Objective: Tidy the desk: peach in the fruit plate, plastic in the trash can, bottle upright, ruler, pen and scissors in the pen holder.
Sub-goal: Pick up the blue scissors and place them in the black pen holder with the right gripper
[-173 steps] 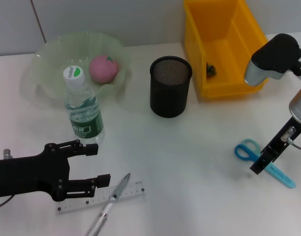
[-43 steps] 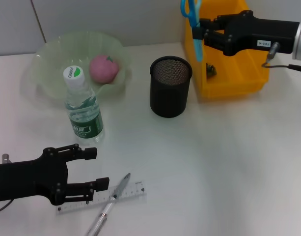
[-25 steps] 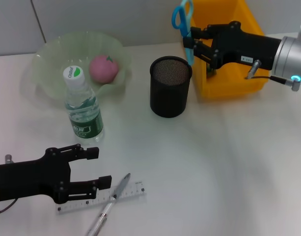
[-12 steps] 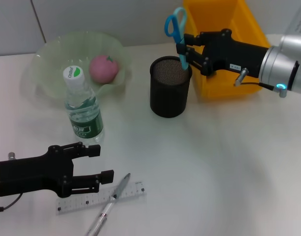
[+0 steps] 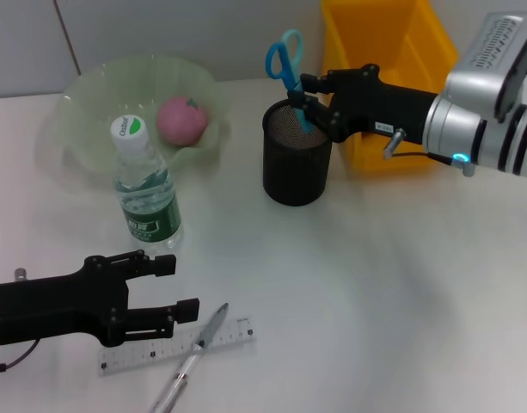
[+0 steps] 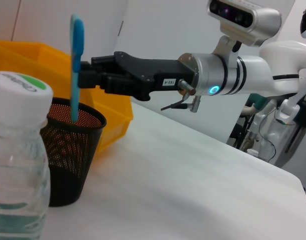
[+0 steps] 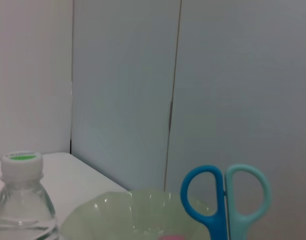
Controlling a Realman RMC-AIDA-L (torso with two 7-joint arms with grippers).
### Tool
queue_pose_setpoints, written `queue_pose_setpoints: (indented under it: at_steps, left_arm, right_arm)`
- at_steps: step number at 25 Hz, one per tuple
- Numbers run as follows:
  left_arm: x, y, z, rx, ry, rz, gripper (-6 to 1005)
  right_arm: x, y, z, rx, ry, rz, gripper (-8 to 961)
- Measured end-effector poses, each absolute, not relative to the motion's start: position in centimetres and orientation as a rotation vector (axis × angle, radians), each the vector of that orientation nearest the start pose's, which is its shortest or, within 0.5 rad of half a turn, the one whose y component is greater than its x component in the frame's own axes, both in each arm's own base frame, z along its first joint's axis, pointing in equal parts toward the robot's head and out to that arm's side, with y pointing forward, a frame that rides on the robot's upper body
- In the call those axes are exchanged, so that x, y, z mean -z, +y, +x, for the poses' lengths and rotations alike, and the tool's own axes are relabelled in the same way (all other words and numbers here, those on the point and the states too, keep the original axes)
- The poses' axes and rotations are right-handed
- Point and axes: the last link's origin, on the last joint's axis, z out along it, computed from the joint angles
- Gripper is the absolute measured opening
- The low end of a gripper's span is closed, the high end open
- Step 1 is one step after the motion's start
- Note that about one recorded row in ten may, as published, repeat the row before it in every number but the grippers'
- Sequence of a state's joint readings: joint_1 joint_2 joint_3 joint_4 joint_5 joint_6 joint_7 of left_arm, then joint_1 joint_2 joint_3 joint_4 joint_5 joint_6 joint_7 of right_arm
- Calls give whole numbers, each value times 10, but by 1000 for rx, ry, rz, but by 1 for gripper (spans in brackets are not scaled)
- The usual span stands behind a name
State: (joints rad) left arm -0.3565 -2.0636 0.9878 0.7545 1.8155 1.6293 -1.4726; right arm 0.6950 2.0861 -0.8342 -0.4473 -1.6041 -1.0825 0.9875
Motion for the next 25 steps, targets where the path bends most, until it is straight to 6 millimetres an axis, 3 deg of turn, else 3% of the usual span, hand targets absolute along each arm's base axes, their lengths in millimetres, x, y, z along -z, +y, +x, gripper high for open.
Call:
queue_pose_setpoints:
  at_steps: [25]
  left_arm:
    - [5, 282, -271, 739, -718, -2846, 771]
  right_arm:
    - [33, 406, 234, -626, 368, -2385, 315]
